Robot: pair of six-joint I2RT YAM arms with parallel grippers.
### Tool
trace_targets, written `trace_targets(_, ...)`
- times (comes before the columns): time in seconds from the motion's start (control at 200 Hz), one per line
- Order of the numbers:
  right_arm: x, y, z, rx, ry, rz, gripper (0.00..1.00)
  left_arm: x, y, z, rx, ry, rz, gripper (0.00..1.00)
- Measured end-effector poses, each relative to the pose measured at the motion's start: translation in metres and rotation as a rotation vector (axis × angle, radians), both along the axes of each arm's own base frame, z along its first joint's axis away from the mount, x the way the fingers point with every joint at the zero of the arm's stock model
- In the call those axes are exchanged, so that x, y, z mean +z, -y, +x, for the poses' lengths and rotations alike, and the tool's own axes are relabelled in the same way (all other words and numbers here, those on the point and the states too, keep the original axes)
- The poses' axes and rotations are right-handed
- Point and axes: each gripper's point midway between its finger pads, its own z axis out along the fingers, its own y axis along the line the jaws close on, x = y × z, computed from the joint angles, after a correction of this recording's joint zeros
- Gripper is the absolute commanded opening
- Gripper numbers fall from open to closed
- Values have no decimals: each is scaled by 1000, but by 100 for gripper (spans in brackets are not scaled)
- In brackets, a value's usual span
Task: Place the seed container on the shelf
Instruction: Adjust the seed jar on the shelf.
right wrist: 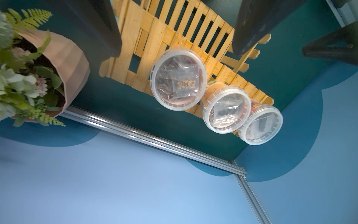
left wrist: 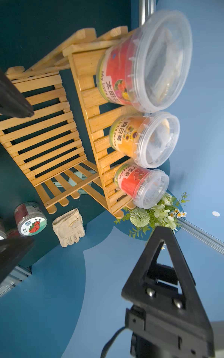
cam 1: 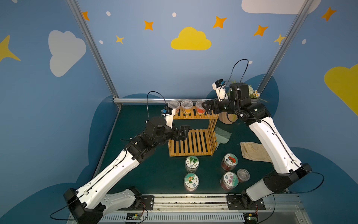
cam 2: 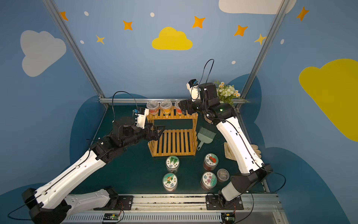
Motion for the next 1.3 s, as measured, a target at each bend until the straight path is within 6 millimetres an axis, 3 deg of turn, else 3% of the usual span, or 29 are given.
trace_targets(0.43,-11,-20,9,28,-30,28,93,-4,-5,0,22,-44,-26,100)
trace_targets(0.656,-36,-30,21,41,-82,-17,94,-4,-1,1,12,-61,-44,100)
trace_targets(0.806,-46,-31,22,42,-106,-42,87,-5,3,2,5,-74,-52,100)
trace_targets(1.001,-42,-28,23,38,-84,-59,75,-5,4,2,-4,-78,-58,100)
trace_targets(1.301,-30,-29,17,180,-70,-17,70,-3,1,3,-3,-63,-40,100)
